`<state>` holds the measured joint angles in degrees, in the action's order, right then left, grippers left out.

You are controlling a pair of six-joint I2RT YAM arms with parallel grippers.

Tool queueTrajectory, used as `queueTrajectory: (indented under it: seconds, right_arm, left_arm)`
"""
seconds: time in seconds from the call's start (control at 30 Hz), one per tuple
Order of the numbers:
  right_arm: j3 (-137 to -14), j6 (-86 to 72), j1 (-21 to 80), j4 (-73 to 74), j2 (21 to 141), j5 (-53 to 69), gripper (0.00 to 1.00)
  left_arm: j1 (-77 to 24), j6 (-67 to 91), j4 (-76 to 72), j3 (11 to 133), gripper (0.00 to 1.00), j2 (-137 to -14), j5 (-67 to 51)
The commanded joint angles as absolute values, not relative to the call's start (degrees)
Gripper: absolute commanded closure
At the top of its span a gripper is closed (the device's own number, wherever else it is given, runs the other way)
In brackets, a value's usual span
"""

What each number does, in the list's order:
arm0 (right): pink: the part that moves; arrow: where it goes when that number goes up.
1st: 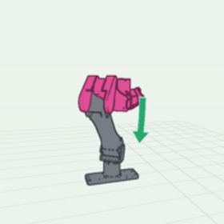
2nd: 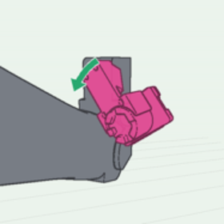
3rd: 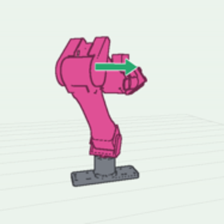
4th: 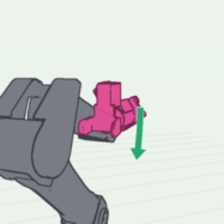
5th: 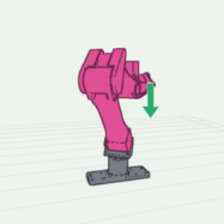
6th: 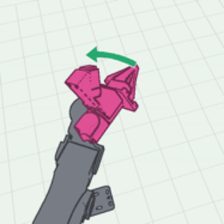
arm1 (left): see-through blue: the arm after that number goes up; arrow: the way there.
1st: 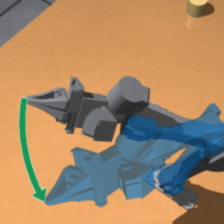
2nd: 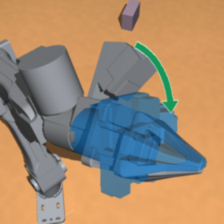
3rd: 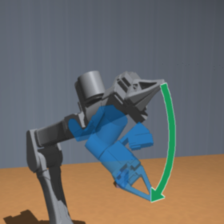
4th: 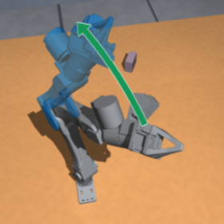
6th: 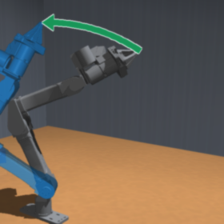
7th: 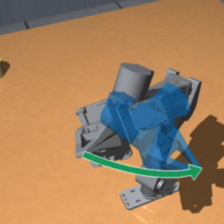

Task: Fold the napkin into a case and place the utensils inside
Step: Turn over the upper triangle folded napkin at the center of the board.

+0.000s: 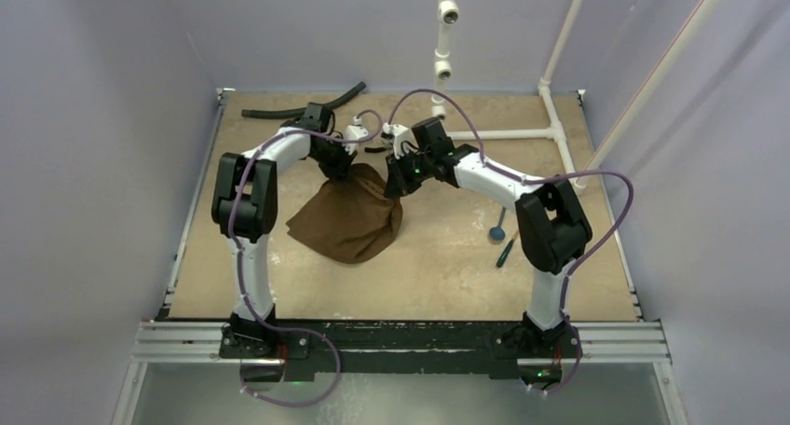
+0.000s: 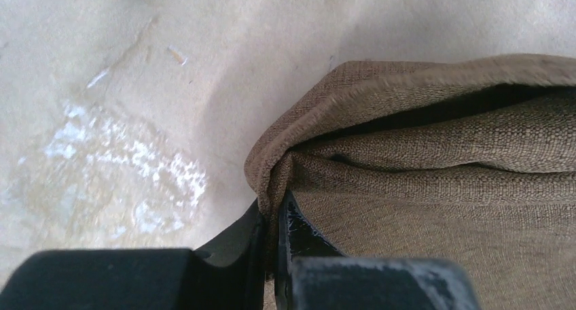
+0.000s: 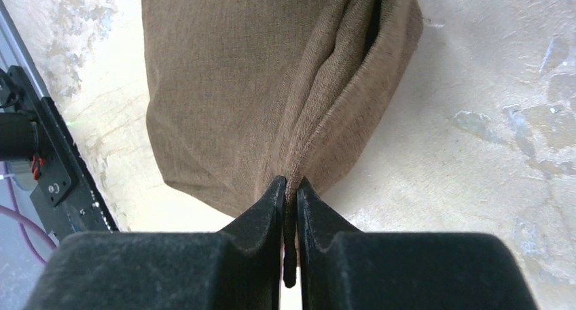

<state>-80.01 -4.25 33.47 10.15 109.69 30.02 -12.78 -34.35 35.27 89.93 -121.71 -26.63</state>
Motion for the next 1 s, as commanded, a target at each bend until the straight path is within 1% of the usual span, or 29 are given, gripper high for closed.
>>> queueTrajectory:
  seconds: [0.0, 0.1, 0.2, 0.3, 0.37, 0.5, 0.6, 0.67, 0.77, 0.87, 0.97]
  right_arm:
    - [-79.60, -3.68, 33.66, 10.90, 104.14, 31.29, 0.90]
    - [-78.57, -4.45, 33.67, 11.21, 100.33, 30.78, 0.92]
    - [-77.01, -5.27, 34.30, 11.67, 96.52, 31.10, 0.92]
    - [-75.48, -6.03, 37.55, 12.26, 94.05, 29.89, 0.92]
    - [-74.52, -7.41, 41.89, 11.51, 93.76, 28.81, 0.92]
    - [-69.84, -14.20, 50.35, 3.12, 92.21, 29.54, 0.92]
    - [-65.59, -17.89, 51.54, -1.69, 88.86, 31.66, 0.92]
    - [-63.84, -19.70, 51.34, -1.57, 86.57, 33.44, 0.92]
    - [-62.46, -20.76, 50.29, -1.57, 84.22, 32.27, 0.91]
    - [-60.74, -21.67, 47.14, -2.65, 85.84, 30.78, 0.84]
    - [-60.78, -21.20, 43.40, -2.82, 90.72, 28.82, 0.76]
  left_arm:
    - [-10.58, -36.59, 36.45, 89.69, 1.00, -114.38, -26.46]
    - [-10.55, -36.88, 36.46, 86.97, 1.00, -106.85, -24.44]
    - [-10.58, -37.17, 39.29, 85.21, 1.00, -98.42, -25.39]
    - [-10.90, -36.58, 46.92, 85.32, 1.00, -91.99, -28.43]
    - [-11.82, -36.57, 52.13, 85.16, 1.00, -88.80, -30.82]
    - [-12.63, -35.51, 59.85, 83.73, 1.00, -82.78, -35.45]
    - [-12.66, -34.96, 64.92, 84.80, 1.00, -79.65, -35.98]
    - [-12.66, -34.66, 67.57, 86.42, 1.00, -79.09, -34.83]
    - [-12.66, -34.75, 71.53, 90.21, 1.00, -79.98, -33.58]
    - [-13.25, -32.14, 69.94, 91.78, 1.00, -81.77, -32.34]
    - [-16.19, -26.14, 64.11, 91.81, 1.00, -87.00, -29.40]
